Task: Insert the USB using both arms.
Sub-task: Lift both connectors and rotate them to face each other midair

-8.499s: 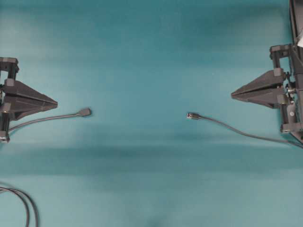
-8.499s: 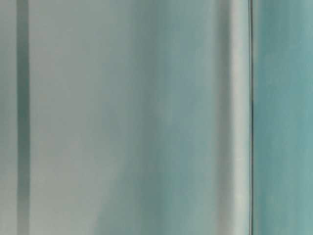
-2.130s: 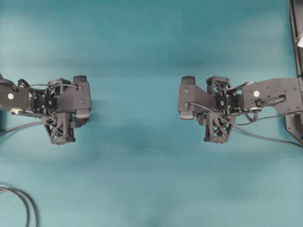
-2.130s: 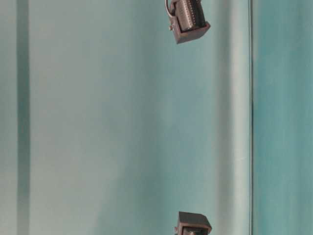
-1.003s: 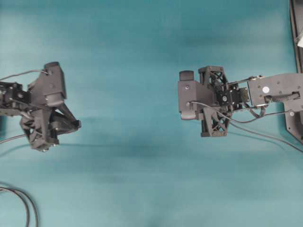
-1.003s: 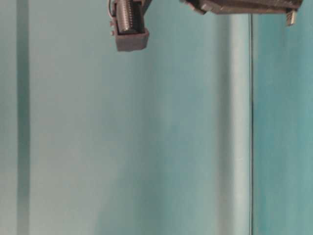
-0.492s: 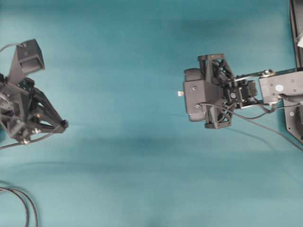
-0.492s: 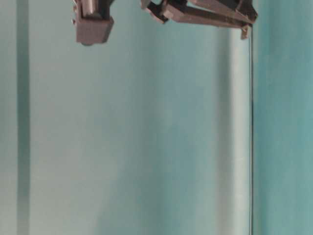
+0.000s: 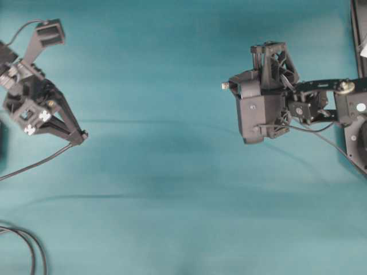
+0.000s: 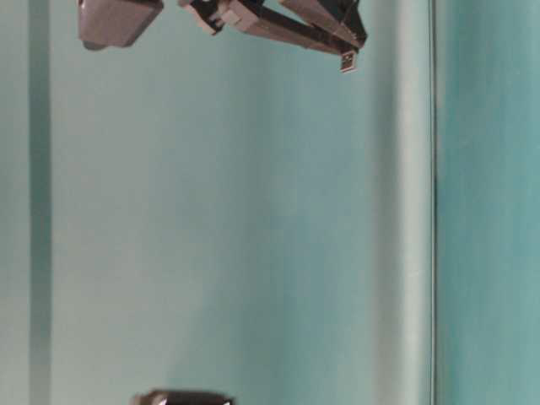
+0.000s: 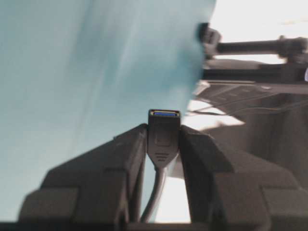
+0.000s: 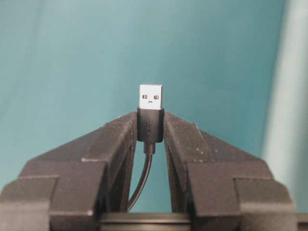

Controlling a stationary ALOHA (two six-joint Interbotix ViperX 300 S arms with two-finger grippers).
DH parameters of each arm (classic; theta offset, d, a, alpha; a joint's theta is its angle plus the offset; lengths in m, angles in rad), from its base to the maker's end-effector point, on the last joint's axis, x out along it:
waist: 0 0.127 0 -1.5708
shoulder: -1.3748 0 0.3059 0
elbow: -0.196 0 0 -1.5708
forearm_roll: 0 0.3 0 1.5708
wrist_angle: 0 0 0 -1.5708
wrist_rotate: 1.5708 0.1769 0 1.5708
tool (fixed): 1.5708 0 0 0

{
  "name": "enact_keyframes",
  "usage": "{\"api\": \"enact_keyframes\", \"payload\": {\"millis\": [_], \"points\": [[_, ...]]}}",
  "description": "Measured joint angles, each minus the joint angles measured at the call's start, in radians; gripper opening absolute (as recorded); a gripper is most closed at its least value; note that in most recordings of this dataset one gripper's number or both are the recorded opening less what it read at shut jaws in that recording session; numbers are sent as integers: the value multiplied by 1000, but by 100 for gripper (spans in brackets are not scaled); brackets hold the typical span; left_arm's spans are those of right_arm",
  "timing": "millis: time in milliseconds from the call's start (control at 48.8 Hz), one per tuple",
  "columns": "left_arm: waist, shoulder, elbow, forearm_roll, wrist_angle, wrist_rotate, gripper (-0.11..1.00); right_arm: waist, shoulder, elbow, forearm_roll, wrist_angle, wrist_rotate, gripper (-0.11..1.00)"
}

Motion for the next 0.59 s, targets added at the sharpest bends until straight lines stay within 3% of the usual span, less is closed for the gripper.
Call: {"api": "enact_keyframes", "payload": {"millis": [82, 225, 471, 594], "points": [[49, 78, -6, -60, 64, 92, 22, 32, 0, 12, -110, 18, 52, 21], [101, 215, -71, -84, 140, 187, 22, 92, 0, 43, -298, 87, 169, 21], [144, 439, -267, -89, 288, 225, 22, 170, 6, 83, -537, 252, 348, 21], [146, 525, -362, -89, 347, 227, 22, 178, 41, 89, -607, 276, 382, 21]]}}
